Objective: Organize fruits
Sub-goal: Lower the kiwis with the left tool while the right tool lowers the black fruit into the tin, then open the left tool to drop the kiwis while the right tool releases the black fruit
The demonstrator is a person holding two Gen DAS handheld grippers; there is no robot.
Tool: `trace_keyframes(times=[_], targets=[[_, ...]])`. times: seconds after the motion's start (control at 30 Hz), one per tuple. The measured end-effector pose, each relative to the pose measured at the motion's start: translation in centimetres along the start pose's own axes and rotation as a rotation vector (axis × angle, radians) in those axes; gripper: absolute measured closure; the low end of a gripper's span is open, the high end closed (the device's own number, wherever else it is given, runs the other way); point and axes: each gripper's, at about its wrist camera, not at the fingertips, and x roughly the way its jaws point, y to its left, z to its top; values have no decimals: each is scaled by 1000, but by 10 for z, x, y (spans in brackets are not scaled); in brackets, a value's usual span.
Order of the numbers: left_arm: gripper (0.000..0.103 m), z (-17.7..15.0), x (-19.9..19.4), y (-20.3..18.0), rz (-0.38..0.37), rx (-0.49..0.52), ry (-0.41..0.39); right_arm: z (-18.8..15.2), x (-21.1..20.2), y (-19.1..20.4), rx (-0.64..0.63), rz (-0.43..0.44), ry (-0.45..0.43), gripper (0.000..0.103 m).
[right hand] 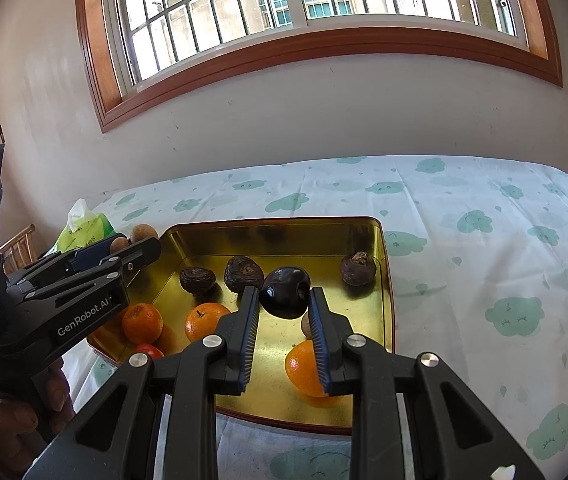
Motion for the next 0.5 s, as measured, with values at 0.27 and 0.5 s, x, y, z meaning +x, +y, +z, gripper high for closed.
trace_keyframes(times=[0.27,0.5], targets=[[61,0,2,1,6,2,-5,-1,4,-1,5,-4,3,79],[61,0,3,1,5,1,-5,-2,7,0,4,-4,5,79]])
